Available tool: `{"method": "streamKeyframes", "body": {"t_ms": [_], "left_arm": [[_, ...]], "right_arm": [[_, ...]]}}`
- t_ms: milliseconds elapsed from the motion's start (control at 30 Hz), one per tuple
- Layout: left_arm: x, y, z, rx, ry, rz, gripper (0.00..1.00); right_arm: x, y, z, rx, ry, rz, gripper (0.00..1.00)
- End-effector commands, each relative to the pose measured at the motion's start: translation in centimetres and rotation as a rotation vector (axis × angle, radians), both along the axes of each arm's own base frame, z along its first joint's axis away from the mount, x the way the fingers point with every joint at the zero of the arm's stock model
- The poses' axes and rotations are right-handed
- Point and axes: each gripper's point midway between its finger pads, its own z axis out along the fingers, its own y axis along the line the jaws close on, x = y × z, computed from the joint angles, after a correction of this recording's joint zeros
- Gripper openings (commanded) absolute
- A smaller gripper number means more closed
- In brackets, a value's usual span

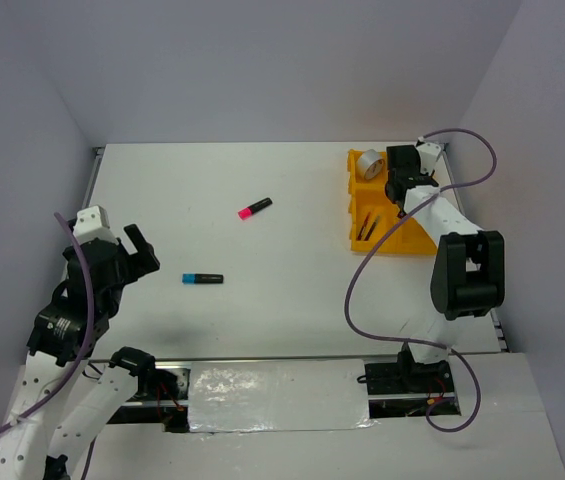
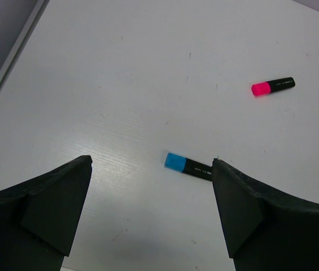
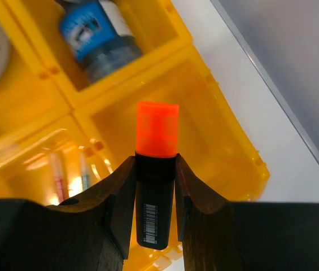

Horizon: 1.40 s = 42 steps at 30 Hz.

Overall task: Sort the stationery into containers
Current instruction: Place the pen in the storage box, then pick up the pen from the center of the board.

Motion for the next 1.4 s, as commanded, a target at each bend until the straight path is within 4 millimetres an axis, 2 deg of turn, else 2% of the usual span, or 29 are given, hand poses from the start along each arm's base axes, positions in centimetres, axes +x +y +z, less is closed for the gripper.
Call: {"method": "streamKeyframes", "body": {"t_ms": [0,100,233,333,433,533,567,633,733,767,800,867,900,933,967,1000,1033,1067,1100,1133,1167,1200,1233,1267,1367], "left_arm": [[0.3,-0.2,0.9,-0.009,-0.044,-0.01,0.99],[0.3,-0.4,0.8,-0.005,-0.037,-0.018,0.99],[0.5,-0.4,0.7,-0.003,-0.03,-0.019,0.99],[0.4,-0.4,0.8,-0.005,-0.037,-0.019,0.99],[0.4,-0.5,0.7,-0.004,-0.033,-0.026,0.99],[0.6,-0.7,0.6,-0.004,-0.027,-0.033,0.99],[0.6,-0.7,0.6,-0.002,-0.026,-0.032,0.99],[0.6,-0.7,0.5,-0.003,-0.025,-0.032,0.99],[0.6,-0.7,0.5,-0.002,-0.021,-0.03,0.99],[0.7,-0.6,0.5,0.001,-0.02,-0.024,0.99],[0.7,-0.6,0.5,0.002,-0.018,-0.021,0.99],[0.8,-0.4,0.2,0.003,-0.003,-0.004,0.99],[0.9,-0.1,0.2,0.006,0.0,0.021,0.99],[1.0,0.2,-0.3,0.015,0.029,0.042,0.99],[0.9,1.0,-0.2,0.03,0.03,0.091,0.99],[0.8,1.6,-0.4,0.025,0.044,0.135,0.99],[0.6,2.2,-1.0,0.041,0.082,0.173,0.99],[0.5,2.8,-0.8,0.043,0.082,0.209,0.99],[0.3,3.7,-0.8,0.043,0.084,0.259,0.99],[0.3,4.0,-0.8,0.04,0.08,0.27,0.99],[0.3,4.2,-0.9,0.048,0.081,0.268,0.99],[0.5,4.0,-1.0,0.036,0.08,0.25,0.99],[0.5,3.9,-0.8,0.028,0.064,0.244,0.99],[0.5,3.9,-0.8,0.028,0.063,0.241,0.99],[0.0,4.4,-0.5,0.028,0.052,0.276,0.99]], "right_arm": [[-1.0,-1.8,0.1,-0.044,0.015,-0.104,0.2],[-1.5,-2.5,-0.1,-0.041,0.005,-0.13,0.2],[-1.3,-3.1,-0.4,-0.048,0.021,-0.13,0.27],[-1.1,-3.4,-1.0,-0.055,0.048,-0.128,0.39],[-1.3,-4.0,-1.8,-0.044,0.071,-0.134,0.47],[-1.4,-3.6,-2.2,-0.023,0.073,-0.128,0.71],[-1.5,-3.5,-2.1,-0.016,0.07,-0.127,0.74],[-1.3,-3.2,-1.3,0.004,0.05,-0.115,0.78],[-1.0,-0.6,1.4,0.047,-0.005,-0.02,0.78],[-0.3,1.3,2.9,0.053,-0.054,0.048,0.79],[-0.5,5.6,5.2,0.03,-0.09,0.208,0.79],[-0.6,12.1,7.8,0.039,-0.159,0.434,0.84],[-2.0,17.8,8.9,0.018,-0.169,0.642,0.84],[-3.4,23.0,8.8,0.09,-0.163,0.859,0.89],[-4.8,26.7,8.5,0.118,-0.156,1.019,1.0],[-7.8,32.2,8.0,0.167,-0.146,1.218,1.0],[-10.3,36.5,7.8,0.237,-0.155,1.405,1.0],[-11.6,39.1,5.6,0.214,-0.109,1.504,1.0],[-12.9,41.4,4.7,0.202,-0.09,1.568,1.0],[-15.6,44.5,3.2,0.167,-0.042,1.642,1.0],[-15.7,47.1,1.2,0.126,0.008,1.677,1.0],[-16.4,48.5,0.1,0.099,0.037,1.695,1.0],[-18.1,50.5,-1.2,0.082,0.067,1.747,0.99],[-18.5,52.5,-2.9,0.059,0.1,1.797,0.98],[-19.5,55.3,-5.3,0.026,0.125,1.864,0.96]]}}
